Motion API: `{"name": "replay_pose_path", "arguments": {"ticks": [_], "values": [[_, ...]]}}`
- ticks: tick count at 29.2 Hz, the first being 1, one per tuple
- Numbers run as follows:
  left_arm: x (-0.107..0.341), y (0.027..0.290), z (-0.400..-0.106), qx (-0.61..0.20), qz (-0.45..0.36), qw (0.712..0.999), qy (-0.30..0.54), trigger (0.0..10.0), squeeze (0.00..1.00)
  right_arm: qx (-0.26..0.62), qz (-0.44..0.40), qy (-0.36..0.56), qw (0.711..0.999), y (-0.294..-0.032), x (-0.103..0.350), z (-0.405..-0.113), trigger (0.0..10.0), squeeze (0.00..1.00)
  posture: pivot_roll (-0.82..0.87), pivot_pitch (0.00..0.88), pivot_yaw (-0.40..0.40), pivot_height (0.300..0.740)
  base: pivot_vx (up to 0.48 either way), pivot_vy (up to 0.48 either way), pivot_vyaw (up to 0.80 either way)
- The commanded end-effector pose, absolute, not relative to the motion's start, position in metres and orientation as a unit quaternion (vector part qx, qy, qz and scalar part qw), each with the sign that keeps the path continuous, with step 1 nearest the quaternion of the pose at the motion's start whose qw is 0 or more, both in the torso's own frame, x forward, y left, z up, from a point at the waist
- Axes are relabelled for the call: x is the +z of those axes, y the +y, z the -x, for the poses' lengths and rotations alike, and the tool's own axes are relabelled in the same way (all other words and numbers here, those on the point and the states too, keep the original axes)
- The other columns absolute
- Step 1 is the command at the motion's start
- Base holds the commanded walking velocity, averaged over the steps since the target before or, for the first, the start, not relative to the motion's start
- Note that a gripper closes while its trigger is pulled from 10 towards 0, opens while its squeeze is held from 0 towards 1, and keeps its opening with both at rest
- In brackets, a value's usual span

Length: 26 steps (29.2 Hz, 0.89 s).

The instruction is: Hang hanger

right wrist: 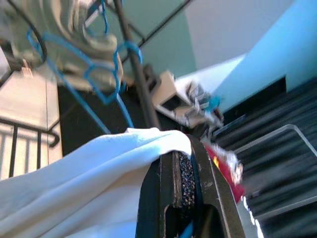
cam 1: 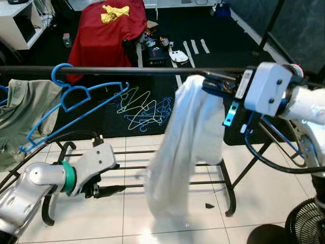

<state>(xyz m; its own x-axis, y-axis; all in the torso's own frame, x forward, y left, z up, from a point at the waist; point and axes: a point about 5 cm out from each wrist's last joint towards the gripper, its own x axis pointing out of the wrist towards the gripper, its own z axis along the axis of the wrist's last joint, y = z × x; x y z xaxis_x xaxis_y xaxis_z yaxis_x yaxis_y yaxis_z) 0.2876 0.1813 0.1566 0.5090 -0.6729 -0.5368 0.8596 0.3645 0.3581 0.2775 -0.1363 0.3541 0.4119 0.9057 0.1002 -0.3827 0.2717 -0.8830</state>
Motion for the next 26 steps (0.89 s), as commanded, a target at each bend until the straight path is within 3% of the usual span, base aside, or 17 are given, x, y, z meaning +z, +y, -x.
{"name": "replay_pose_path", "arguments": {"ticks": [1, 10, 13, 15, 16, 17, 18, 26], "values": [[0.149, 0.176, -0.296, -0.464, -0.32, 0.809, 0.165, 10.0, 0.0, 0.443, 0.411, -0.337, 0.722, -0.133, 0.363, -0.272, 0.0, 0.0, -0.06, 0.064, 0.134, 0.74, 0.0, 0.0, 0.0], [0.159, 0.155, -0.335, -0.388, -0.312, 0.857, 0.133, 10.0, 0.0, 0.448, 0.406, -0.342, 0.719, -0.128, 0.368, -0.275, 0.0, 0.0, -0.08, 0.065, 0.129, 0.74, 0.0, 0.0, 0.0], [0.162, 0.156, -0.337, -0.386, -0.311, 0.859, 0.13, 10.0, 0.0, 0.449, 0.406, -0.341, 0.719, -0.129, 0.368, -0.275, 0.0, 0.0, -0.08, 0.065, 0.13, 0.74, 0.0, 0.0, 0.0], [0.164, 0.159, -0.339, -0.387, -0.315, 0.857, 0.129, 9.4, 0.0, 0.45, 0.405, -0.34, 0.72, -0.129, 0.368, -0.276, 0.0, 0.0, -0.07, 0.065, 0.131, 0.74, 0.0, 0.0, 0.0], [0.165, 0.162, -0.339, -0.39, -0.318, 0.854, 0.129, 2.9, 0.0, 0.45, 0.404, -0.339, 0.721, -0.129, 0.368, -0.276, 0.0, 0.0, -0.07, 0.065, 0.13, 0.74, 0.0, 0.0, 0.0], [0.165, 0.162, -0.339, -0.39, -0.318, 0.854, 0.129, 2.9, 0.0, 0.45, 0.404, -0.339, 0.721, -0.129, 0.368, -0.276, 0.0, 0.0, -0.07, 0.065, 0.13, 0.74, 0.0, 0.0, 0.0], [0.165, 0.165, -0.34, -0.391, -0.323, 0.852, 0.132, 0.3, 0.0, 0.451, 0.403, -0.338, 0.721, -0.129, 0.368, -0.276, 0.0, 0.0, -0.07, 0.065, 0.127, 0.74, 0.0, 0.0, 0.0], [0.162, 0.175, -0.325, -0.459, -0.341, 0.807, 0.148, 0.0, 0.0, 0.453, 0.403, -0.333, 0.722, -0.13, 0.366, -0.277, 0.0, 0.0, -0.07, 0.062, 0.123, 0.74, 0.0, 0.0, 0.0]]}}
